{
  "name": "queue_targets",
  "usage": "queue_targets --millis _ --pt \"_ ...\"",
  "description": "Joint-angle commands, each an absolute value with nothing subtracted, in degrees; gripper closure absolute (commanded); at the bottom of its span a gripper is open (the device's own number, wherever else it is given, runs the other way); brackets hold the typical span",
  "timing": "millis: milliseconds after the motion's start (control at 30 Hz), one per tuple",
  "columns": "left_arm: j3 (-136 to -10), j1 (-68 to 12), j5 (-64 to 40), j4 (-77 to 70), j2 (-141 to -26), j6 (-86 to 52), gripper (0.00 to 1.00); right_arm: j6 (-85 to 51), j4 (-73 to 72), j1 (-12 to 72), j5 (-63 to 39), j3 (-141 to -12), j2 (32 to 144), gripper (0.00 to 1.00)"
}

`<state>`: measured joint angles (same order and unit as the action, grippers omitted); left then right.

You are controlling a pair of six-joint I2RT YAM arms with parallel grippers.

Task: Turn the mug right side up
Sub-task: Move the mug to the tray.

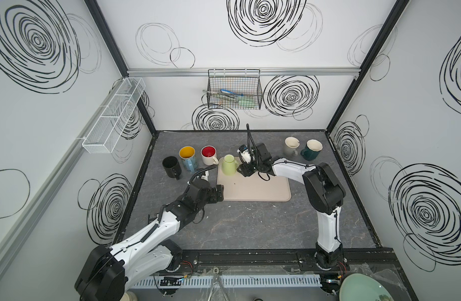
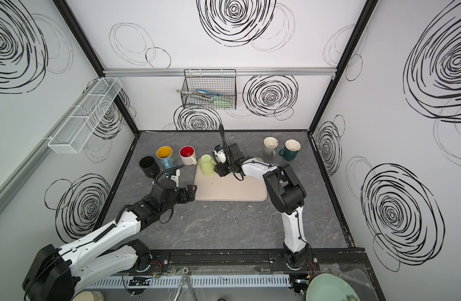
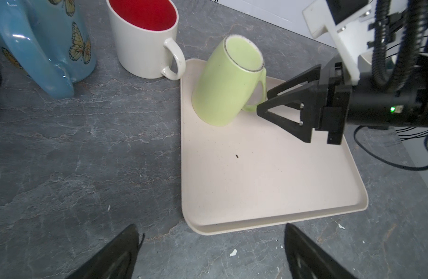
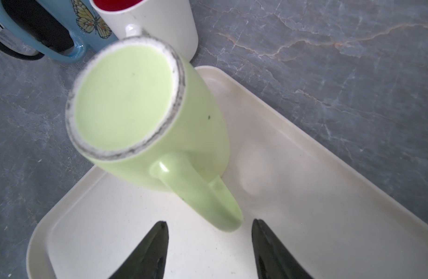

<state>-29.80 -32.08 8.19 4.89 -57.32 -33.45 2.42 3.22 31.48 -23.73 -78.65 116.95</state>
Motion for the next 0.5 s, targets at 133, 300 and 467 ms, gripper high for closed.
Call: queue_targets --millis 133,300,467 --pt "-31.5 -31.4 7.1 4.0 -58.1 -32.8 0.04 6.0 2.9 31.8 -26.1 -81.4 118.3 0.47" --pt "-31.4 -31.4 6.9 3.3 -58.8 -33.2 0.04 6.6 -0.2 31.8 -28.1 -78.7 116.3 0.49" --pt "-31.6 -31.3 6.8 3.5 -58.3 -33.2 0.04 7.6 1.0 31.9 -28.6 -79.8 116.7 0.54"
